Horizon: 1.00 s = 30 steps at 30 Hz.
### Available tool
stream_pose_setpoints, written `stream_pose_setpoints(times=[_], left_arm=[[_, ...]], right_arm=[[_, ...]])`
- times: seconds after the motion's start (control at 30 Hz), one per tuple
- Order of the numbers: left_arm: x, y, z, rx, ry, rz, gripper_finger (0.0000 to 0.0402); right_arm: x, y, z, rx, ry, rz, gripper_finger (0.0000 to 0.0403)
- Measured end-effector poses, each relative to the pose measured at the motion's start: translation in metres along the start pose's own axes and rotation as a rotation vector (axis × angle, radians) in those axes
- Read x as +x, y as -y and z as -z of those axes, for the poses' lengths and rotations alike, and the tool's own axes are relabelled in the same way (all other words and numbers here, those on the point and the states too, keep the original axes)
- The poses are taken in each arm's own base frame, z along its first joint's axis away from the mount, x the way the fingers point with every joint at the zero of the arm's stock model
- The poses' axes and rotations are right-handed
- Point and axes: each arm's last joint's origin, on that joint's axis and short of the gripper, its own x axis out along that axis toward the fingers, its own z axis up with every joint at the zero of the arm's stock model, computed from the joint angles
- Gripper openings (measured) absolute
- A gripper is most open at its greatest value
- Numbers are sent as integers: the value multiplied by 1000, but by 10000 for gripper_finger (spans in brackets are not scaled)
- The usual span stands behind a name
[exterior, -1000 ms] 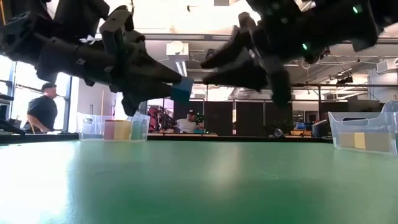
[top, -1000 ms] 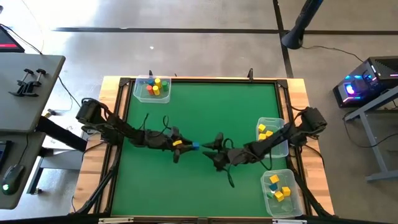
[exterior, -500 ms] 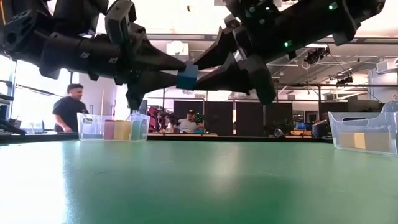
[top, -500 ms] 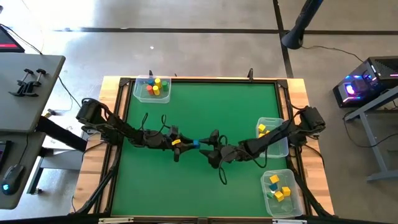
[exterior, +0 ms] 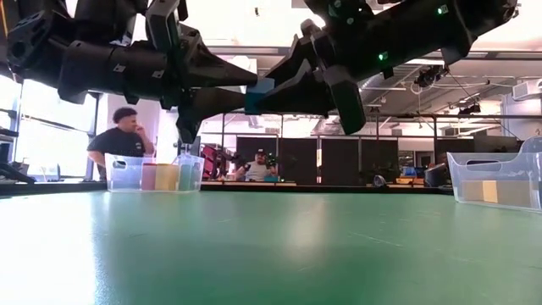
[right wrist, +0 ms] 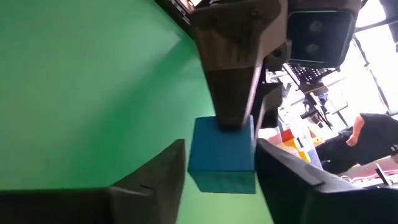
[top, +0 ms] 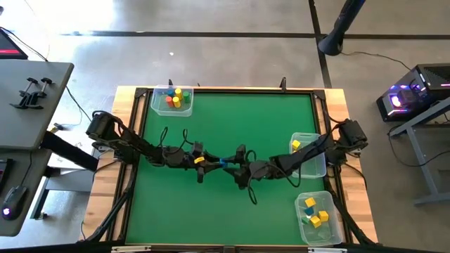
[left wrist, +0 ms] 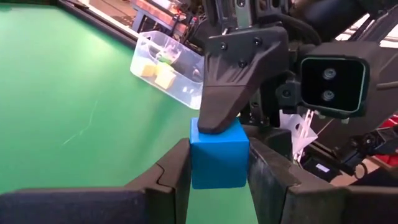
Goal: Sort blocks by size
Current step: Put the blue cube block into the middle transparent bin
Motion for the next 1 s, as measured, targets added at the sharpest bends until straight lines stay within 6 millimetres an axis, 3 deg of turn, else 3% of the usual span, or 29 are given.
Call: stream_pose_setpoints(times=[0.13, 0.3, 0.43, 0.6, 0.73, 0.87, 1.0], left_arm=[[0, 1, 1, -26, -3, 1, 110], [0, 1, 1, -33, -11, 10, 143], [0, 2, 2, -19, -24, 29, 181], [-1, -1, 5, -10, -61, 3, 203], [-1, -2, 8, -2, -86, -16, 206], [-1, -4, 10, 32, -98, -40, 206], [-1, -5, 11, 65, -106, -59, 206]], right_arm=[[0, 0, 0, 29, -6, 5, 134], [-2, -1, 0, 127, -21, 0, 131], [-19, -3, 0, 192, -143, -35, 131], [-62, 7, -7, 347, -358, -115, 131], [-107, 21, -7, 565, -656, -215, 131], [-148, 31, 4, 820, -1022, -215, 131], [-175, 29, 18, 933, -1294, -205, 131]])
